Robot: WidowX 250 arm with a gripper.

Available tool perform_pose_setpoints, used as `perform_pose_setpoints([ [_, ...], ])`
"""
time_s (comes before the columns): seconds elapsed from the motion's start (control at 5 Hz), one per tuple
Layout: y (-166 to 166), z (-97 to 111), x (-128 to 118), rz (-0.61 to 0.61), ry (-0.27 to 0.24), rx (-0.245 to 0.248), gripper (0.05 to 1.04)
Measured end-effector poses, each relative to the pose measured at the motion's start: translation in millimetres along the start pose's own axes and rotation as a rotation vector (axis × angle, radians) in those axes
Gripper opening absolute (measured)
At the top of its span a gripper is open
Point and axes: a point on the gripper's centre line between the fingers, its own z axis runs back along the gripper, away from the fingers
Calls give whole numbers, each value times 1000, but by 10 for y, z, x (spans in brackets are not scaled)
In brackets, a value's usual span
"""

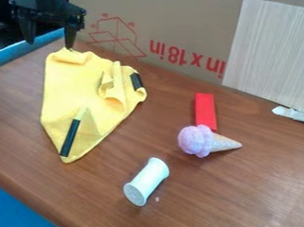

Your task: Unfold the cloth from upper right to bottom left

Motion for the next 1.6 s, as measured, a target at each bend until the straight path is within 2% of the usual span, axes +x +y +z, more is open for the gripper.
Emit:
perform_pose_setpoints([
  [0.2, -34, -134, -69, -6, 42, 4, 1000],
  [0.4, -102, -218, -165, 10, 106, -8, 1000],
  [0.8, -304, -340, -207, -1, 179, -43, 1000],
  [1.2, -414, -358, -243, -1, 221, -175, 1000],
  [1.4, -242, -365, -136, 4, 238, -236, 1000],
  [1.6, -206, -423, -116, 5, 256, -268, 1000],
])
